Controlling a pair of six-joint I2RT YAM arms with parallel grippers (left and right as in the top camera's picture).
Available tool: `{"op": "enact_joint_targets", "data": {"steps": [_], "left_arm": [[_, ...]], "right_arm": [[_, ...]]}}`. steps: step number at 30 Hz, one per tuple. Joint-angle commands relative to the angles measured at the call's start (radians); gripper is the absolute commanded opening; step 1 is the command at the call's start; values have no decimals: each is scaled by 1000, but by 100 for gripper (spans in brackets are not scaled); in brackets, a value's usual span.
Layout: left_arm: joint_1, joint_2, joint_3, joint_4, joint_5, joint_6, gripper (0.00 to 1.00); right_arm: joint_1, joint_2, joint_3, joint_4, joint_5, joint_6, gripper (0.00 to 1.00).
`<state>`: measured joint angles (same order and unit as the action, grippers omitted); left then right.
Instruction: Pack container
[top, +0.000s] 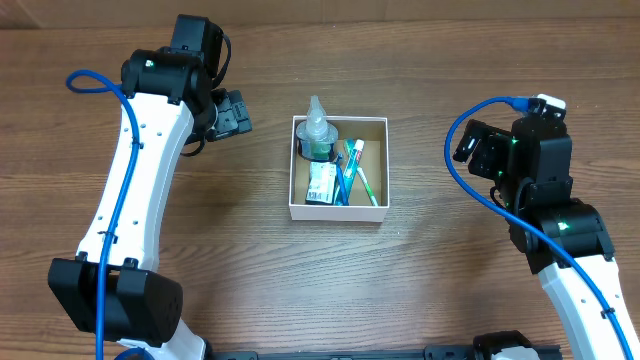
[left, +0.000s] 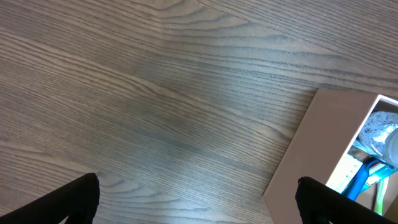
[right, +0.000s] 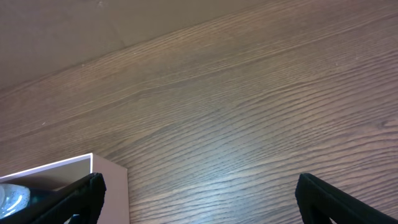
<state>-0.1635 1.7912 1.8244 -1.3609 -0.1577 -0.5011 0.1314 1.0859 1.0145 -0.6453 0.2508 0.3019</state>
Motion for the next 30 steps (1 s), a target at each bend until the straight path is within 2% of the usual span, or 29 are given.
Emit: {"op": "enact_joint_targets", "data": {"steps": [1,9,14,20,23,30], "left_arm": [[0,-19,18,4,-6,7,100],[0,-19,18,4,-6,8,100],[0,-19,18,4,-6,7,100],[0,-19,18,4,-6,7,100],[0,-19,18,4,-6,7,100],[0,-19,18,4,-6,7,100]], "right_arm": [[-3,-48,19,-5,17,-3,100],[-3,-314,11,7,48,-22,100],[-3,-579,-92,202,47,-26,100],[-3,-869,-304,486,7,-182,100],[-3,-941,-375,557,-14,-230,100],[-4,-1024,-535,679,-26,-231,100]]}}
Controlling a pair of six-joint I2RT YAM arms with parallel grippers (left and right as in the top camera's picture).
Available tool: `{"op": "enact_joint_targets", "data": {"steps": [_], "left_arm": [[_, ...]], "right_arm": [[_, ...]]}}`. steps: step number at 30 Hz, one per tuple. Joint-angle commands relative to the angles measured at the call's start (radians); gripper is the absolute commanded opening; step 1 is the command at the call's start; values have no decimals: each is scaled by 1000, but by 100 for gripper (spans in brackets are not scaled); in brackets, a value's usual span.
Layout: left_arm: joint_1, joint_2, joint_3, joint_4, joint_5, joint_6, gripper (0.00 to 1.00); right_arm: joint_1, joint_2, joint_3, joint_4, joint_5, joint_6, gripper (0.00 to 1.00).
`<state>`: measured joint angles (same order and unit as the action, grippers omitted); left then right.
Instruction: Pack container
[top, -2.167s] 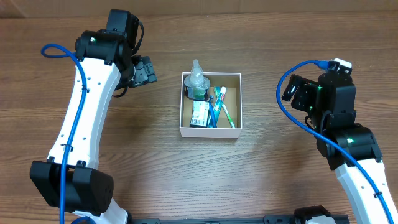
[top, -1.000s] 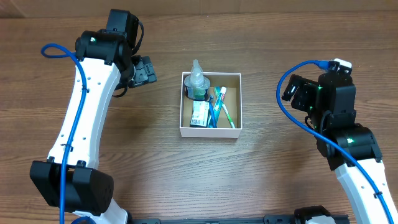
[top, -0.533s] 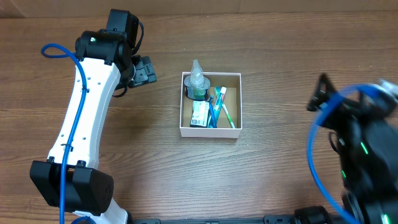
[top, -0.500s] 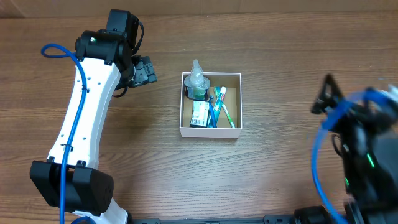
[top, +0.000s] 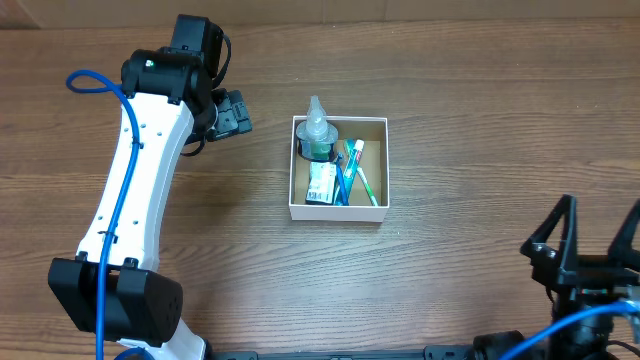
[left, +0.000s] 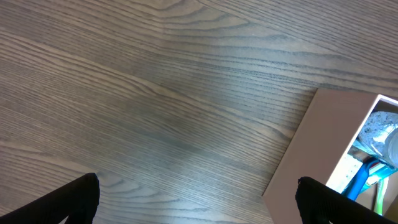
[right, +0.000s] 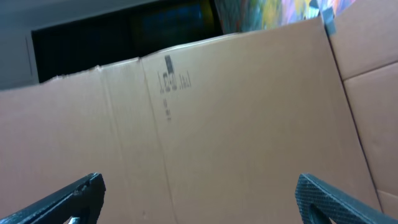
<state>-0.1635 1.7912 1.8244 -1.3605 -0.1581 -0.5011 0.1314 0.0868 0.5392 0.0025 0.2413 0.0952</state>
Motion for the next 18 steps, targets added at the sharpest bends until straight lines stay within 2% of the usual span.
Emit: {"op": "enact_joint_targets", "data": {"steps": [1,9,18], "left_arm": [[0,-19,18,3,-6,7,100],[0,-19,18,3,-6,7,100],[0,-19,18,4,-6,7,100]], "right_arm": [[-4,-34,-86,50,-18,-22,100],[-8,-75,-226,91,-26,-13,100],[-77,-84,-333,109,-135,39,100]]}}
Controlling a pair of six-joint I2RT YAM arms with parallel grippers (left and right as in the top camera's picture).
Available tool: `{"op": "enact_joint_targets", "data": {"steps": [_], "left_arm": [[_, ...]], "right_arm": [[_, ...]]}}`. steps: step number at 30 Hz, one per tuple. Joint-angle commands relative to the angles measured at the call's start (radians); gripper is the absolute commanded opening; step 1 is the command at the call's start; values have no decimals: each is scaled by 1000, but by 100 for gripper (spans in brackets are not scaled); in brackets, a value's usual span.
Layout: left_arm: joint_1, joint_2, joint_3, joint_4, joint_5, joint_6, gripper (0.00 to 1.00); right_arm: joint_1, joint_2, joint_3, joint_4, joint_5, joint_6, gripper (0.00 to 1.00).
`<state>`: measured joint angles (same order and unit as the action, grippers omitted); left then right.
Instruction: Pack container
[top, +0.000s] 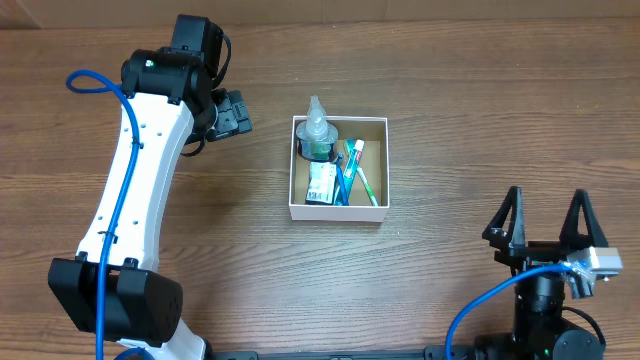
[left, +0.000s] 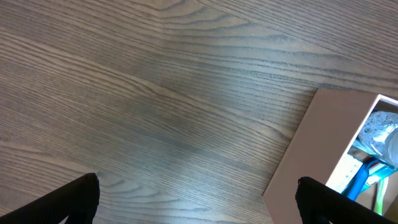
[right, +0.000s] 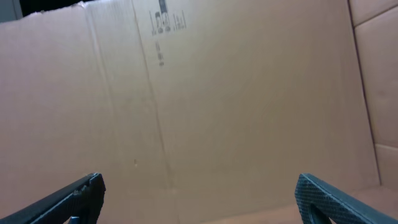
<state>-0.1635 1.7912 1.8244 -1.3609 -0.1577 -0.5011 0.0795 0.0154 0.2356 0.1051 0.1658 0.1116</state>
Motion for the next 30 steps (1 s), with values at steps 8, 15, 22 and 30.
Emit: {"op": "enact_joint_targets", "data": {"steps": [8,15,22,30], "left_arm": [[0,-19,18,4,-6,7,100],[0,-19,18,4,-6,7,100],[0,-19,18,4,-6,7,100],[0,-19,18,4,-6,7,100]], "right_arm": [[-47,-12,-111,14,-102,23,100],[-47,-12,-174,14,-146,22,100],[-47,-13,-225,14,-171,14,100],[-47,-13,-228,-108,-222,-110,100]]}}
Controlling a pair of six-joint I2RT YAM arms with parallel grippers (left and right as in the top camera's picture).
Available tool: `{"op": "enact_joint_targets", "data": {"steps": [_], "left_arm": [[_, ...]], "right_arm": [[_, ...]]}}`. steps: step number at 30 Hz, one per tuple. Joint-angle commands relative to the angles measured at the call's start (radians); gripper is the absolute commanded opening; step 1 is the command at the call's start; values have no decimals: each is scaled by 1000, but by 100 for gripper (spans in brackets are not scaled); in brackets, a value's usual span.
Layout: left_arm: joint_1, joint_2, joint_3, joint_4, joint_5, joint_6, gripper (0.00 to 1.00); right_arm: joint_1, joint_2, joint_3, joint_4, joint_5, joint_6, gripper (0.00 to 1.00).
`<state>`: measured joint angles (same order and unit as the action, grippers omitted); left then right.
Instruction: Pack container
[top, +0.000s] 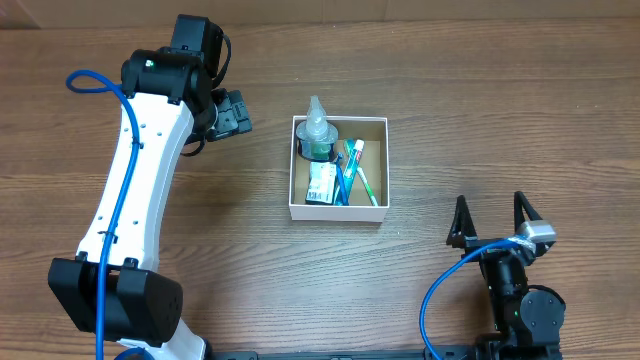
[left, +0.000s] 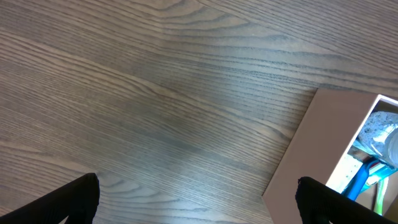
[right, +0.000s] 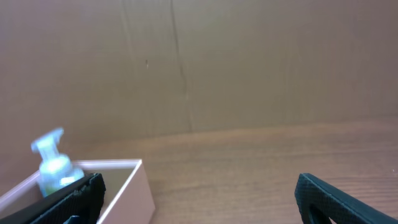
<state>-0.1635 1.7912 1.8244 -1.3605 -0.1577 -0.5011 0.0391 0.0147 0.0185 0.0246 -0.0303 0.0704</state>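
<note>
A white open box (top: 338, 208) sits mid-table. Inside stand a clear spray bottle (top: 317, 130), a small carton (top: 320, 184) and toothbrushes (top: 357, 172). My left gripper (top: 236, 113) hangs open to the left of the box, nothing between its fingers; its wrist view shows the box corner (left: 323, 149). My right gripper (top: 492, 222) is open low at the front right, fingers pointing toward the far side, empty. In its wrist view the box's rim (right: 118, 163) and the bottle (right: 53, 163) show at lower left.
Wooden table (top: 450, 100) all round the box. A brown cardboard wall (right: 249, 62) stands behind the table's far edge. The right arm's base and blue cable (top: 455, 290) sit at the front right edge.
My right gripper has moved left and tipped lower; its camera now sees the table, the box and the bottle instead of only cardboard. The left arm and box contents are unchanged.
My right arm first stood raised right of the box, gripper open over the table. Then it was folded down at the front right edge, camera on the cardboard wall. It shifted left twice after that. The left gripper stayed open beside the box throughout.
</note>
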Motion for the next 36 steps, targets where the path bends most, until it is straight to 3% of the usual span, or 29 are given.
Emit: {"op": "enact_joint_targets", "data": {"steps": [1,33,36], "left_arm": [[0,-19,18,4,-6,7,100],[0,-21,18,4,-6,7,100],[-8,-83,18,4,-6,7,100]], "right_arm": [[-7,-12,-11,-51,-32,-89,100],[-7,-12,-11,-102,-39,-127,100],[-7,-12,-11,-102,-39,-127,100]]}}
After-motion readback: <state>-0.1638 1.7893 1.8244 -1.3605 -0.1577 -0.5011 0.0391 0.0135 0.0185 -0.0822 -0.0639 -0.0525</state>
